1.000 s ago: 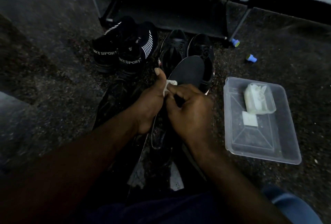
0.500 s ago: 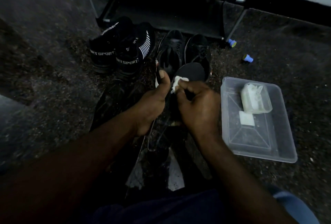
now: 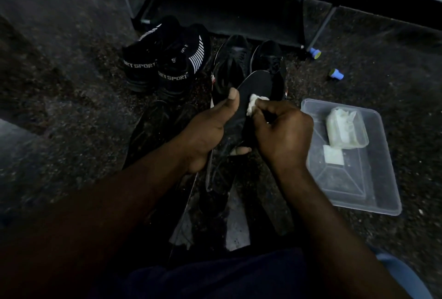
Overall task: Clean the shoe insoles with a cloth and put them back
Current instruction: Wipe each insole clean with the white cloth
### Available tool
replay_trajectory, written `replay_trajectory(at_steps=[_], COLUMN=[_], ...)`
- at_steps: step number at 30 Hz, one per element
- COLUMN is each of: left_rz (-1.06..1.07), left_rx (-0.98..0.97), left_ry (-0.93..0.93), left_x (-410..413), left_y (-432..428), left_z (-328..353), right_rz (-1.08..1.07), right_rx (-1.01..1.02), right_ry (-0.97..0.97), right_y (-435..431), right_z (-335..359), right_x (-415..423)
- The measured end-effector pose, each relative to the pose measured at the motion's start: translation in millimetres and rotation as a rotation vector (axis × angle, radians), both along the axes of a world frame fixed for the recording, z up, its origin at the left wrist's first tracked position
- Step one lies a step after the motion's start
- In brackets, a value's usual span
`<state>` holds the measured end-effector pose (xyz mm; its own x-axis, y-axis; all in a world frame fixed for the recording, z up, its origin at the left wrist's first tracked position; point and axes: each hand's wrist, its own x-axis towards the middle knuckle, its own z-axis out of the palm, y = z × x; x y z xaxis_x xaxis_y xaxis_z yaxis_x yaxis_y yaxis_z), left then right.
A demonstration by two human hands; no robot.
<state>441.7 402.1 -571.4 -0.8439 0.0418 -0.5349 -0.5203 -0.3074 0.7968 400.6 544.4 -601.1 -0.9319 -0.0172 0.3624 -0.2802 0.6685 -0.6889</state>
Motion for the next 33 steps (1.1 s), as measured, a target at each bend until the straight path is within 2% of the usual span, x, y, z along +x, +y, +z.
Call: replay_trajectory(at_steps=[7, 11, 15, 18, 24, 29, 33], left_rz=[0.116, 0.089, 0.071, 0.109, 0.241, 0.280, 0.194], left_rx=[0.036, -0.019, -0.059, -0.059, -0.035, 0.100, 0.169], left_ry=[-0.001, -0.031, 0.024, 0.082, 0.061, 0.047, 0.035], left_x=[-3, -3, -1, -2, -5, -7, -7], left_y=[-10, -9, -5, -3, -4, -9, -6], left_z=[-8, -11, -13, -13, -13, -15, -21], right_rz=[0.053, 0.068, 0.153, 0.203, 0.066, 0.056, 0.122], right_rx=[0.037, -0.042, -0.107, -0.020, 0.156, 0.068, -0.021], right_ry=[-0.025, -0.067, -0.028, 0.055, 0.073, -0.012, 0.015], right_y=[-10, -11, -19, -22, -11, -9, -21], right_z=[-1, -5, -3, -3, -7, -12, -12], right_x=[8, 9, 13, 14, 9, 5, 11])
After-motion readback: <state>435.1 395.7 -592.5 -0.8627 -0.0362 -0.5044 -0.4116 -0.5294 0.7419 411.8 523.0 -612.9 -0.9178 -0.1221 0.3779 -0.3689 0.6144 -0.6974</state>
